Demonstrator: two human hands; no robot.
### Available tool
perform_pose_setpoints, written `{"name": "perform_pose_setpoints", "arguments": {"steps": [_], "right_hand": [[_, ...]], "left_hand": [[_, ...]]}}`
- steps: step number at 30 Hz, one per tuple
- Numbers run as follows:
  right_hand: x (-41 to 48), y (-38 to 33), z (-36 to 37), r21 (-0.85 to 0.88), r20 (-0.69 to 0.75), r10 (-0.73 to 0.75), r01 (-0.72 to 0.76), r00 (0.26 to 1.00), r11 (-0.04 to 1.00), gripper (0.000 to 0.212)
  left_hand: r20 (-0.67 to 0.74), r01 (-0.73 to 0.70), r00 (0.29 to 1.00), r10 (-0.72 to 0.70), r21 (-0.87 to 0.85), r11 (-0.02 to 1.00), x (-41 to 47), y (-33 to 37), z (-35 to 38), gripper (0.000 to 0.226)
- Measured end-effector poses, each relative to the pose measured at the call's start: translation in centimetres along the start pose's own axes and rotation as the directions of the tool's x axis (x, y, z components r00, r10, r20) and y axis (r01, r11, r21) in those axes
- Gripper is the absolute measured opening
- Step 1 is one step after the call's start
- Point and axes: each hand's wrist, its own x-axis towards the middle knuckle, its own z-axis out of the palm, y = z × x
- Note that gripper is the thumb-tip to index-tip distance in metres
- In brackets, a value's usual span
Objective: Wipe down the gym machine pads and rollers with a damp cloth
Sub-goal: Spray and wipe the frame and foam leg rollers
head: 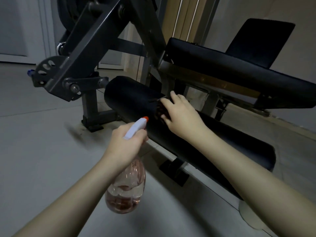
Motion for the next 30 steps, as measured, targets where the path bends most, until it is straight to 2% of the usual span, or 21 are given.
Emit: {"name": "perform_pose_setpoints", "arguments": {"steps": [5, 12, 15, 18, 21, 25, 30], "right_hand": [[-6.5, 2.3, -1.5, -0.1, 0.018, -0.107, 0.108, 0.994, 0.989, 0.058], [-15.3, 5.0, -1.5, -0.239, -0.016, -0.138, 0.13, 0.99, 0.962, 0.067], [-14.3, 3.1, 0.6, -0.347, -0.082, -0.13, 0.094, 0.988, 0.933, 0.052], [-12.0, 0.7, 4.3, -0.424, -0.166, -0.213, 0.125, 0.963, 0.897, 0.037], [-10.6, -0.4, 5.9, -0.447, -0.205, -0.24, 0.128, 0.949, 0.885, 0.038], [-13.1, 1.9, 5.6, -0.444, -0.233, -0.328, 0.199, 0.915, 0.873, 0.033], [-17.3, 4.1, 3.3, -0.399, -0.267, -0.276, 0.154, 0.923, 0.904, 0.036]], "left_hand": [[-0.001, 0.004, 1.0, -0.004, 0.007, 1.0, -0.2, -0.3, -0.5, 0.045], [-0.014, 0.017, 1.0, -0.017, 0.018, 1.0, -0.2, -0.5, -1.0, 0.045], [-0.002, 0.019, 1.0, -0.019, 0.009, 1.0, -0.2, -0.5, -0.7, 0.044], [0.012, 0.019, 1.0, -0.019, -0.001, 1.0, -0.3, -0.4, -0.2, 0.045], [0.025, 0.016, 1.0, -0.016, 0.006, 1.0, -0.5, -0.3, 0.2, 0.046], [0.032, 0.031, 0.999, -0.031, 0.007, 0.999, -0.6, -0.7, -0.1, 0.047], [0.012, 0.035, 0.999, -0.035, 0.019, 0.999, -0.4, -0.9, -0.5, 0.045]]}}
